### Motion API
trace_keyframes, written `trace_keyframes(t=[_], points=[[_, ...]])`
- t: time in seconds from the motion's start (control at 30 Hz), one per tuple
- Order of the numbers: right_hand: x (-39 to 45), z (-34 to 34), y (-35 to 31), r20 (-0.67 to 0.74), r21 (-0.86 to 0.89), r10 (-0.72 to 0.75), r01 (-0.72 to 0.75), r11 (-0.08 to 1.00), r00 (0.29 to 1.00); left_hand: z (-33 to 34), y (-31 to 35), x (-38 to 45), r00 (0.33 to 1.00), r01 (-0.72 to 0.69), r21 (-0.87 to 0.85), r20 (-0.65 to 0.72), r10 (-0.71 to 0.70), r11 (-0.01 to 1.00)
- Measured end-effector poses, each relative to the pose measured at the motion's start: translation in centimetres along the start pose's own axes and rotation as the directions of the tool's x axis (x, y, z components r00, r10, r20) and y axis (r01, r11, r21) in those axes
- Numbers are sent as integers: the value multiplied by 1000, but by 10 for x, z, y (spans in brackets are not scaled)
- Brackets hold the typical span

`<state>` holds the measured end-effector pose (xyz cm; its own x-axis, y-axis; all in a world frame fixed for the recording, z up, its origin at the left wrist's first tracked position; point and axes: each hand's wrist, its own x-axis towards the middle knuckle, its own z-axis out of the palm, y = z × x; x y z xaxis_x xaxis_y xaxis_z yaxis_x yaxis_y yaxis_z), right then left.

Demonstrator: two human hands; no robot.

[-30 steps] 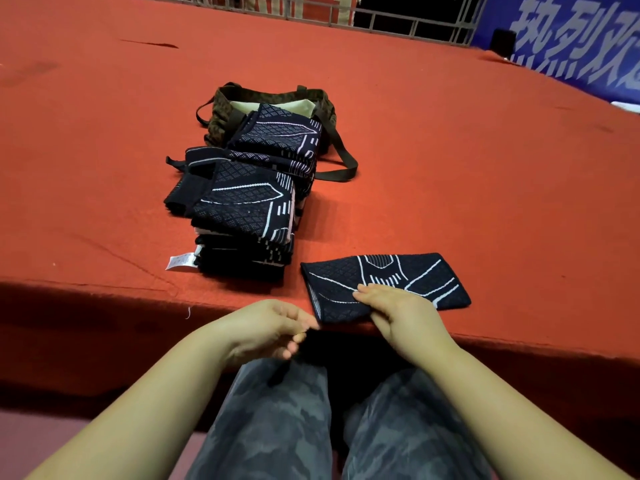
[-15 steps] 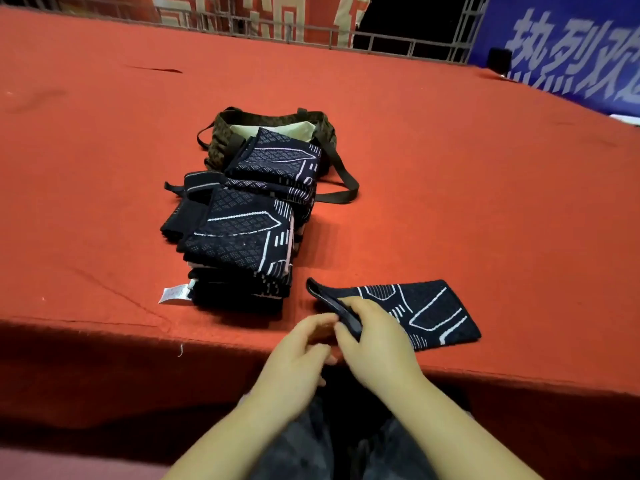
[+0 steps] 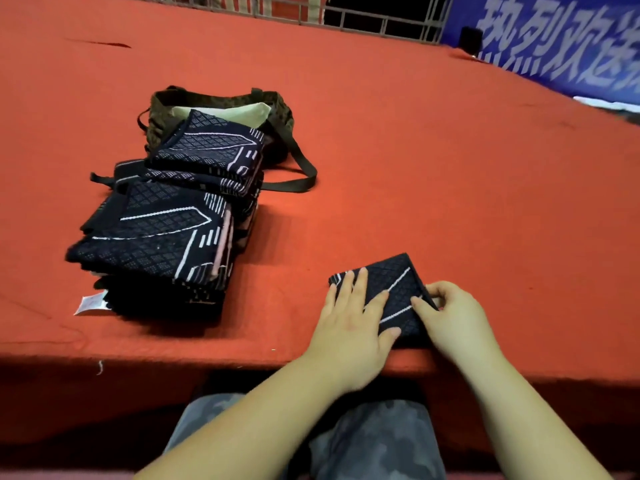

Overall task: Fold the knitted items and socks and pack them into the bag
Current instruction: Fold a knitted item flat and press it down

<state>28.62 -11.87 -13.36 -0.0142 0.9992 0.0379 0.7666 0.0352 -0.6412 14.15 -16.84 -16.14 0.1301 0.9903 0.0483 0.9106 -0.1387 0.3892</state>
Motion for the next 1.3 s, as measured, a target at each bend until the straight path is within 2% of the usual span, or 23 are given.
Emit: trace_keyframes(t=[0.07,0.23,0.47,0.53,0.63,0.67,0.7,0.77,0.83,0.87,0.9,0.93,1.0,1.1,1.17,1.23,1.3], points=[[5,2,10,20,-47,44,-43,998,999,5,0,8,995,-19,101,97,9,995],[16,5,12,83,-72,152,-146,987,985,6,-3,12,971,0,157,236,-38,988],[32,-5,-10,309,-155,297,-260,953,904,1,-3,14,971,20,73,236,-36,997],[31,-6,-13,313,-78,292,-282,956,904,-6,-1,16,976,61,-22,209,-55,998],[25,-6,-21,357,188,271,-353,916,894,-20,2,25,984,160,-250,121,-134,955],[22,-7,-26,346,273,247,-349,897,905,-26,4,27,977,211,-394,104,-185,895],[19,-9,-32,298,342,213,-313,886,930,-34,6,28,964,262,-567,122,-235,781],[10,-13,-50,126,427,115,-158,891,985,-55,9,28,933,337,-842,236,-273,422],[-5,-14,-71,-24,447,-17,26,894,1000,-76,10,26,896,395,-919,383,-223,9],[-13,-12,-81,-62,441,-94,112,891,994,-85,7,25,895,390,-913,406,-185,-119],[-20,-8,-91,-77,415,-168,185,891,983,-91,4,24,903,366,-910,398,-162,-196],[-27,-4,-99,-72,380,-232,242,893,970,-98,1,22,912,331,-912,375,-166,-243],[-37,4,-112,-48,360,-336,330,873,941,-107,-7,19,912,269,-925,335,-237,-269],[-42,9,-132,-139,520,-392,404,752,909,-124,-19,12,881,224,-936,313,-354,-271],[-40,10,-145,-241,585,-362,433,686,900,-138,-28,7,872,201,-945,293,-392,-258],[-32,13,-156,-292,591,-299,418,690,908,-153,-39,2,872,166,-960,250,-422,-225],[-21,17,-168,-230,626,-186,291,723,955,-172,-50,-4,878,135,-969,213,-429,-205]])
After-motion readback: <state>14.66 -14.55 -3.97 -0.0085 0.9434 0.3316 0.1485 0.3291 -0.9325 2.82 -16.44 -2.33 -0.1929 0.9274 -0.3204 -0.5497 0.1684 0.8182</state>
